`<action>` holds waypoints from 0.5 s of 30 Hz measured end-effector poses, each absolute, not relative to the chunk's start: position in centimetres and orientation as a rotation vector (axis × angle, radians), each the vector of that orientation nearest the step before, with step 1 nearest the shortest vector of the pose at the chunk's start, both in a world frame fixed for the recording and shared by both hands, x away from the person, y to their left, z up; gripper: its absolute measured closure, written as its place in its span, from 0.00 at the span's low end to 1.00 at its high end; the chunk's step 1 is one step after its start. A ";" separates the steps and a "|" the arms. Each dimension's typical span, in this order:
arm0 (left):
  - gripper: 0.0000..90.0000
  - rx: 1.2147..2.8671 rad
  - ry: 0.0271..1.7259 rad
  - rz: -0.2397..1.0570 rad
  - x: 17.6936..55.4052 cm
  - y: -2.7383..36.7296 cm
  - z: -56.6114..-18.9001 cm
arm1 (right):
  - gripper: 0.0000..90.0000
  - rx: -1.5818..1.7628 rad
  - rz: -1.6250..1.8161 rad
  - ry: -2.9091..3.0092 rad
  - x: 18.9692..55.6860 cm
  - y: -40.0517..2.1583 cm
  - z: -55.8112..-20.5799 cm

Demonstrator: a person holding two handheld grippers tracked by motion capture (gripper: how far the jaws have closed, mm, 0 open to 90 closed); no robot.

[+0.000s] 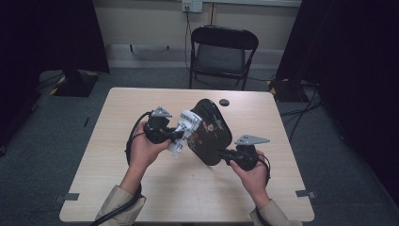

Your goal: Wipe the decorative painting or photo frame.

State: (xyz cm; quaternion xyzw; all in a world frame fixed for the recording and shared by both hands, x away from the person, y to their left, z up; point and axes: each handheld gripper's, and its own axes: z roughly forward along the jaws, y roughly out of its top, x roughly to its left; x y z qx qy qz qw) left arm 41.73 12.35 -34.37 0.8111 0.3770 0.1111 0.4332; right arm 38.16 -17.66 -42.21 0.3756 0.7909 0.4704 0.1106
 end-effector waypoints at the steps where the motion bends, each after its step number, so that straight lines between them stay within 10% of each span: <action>1: 0.84 2.000 0.917 0.296 41.8 11.9 -33.0 | 0.88 1.105 1.382 2.323 38.2 -17.7 -42.2; 15: 0.84 1.968 0.869 0.303 42.6 8.8 -31.2 | 0.88 1.103 1.384 2.321 38.1 -17.7 -42.2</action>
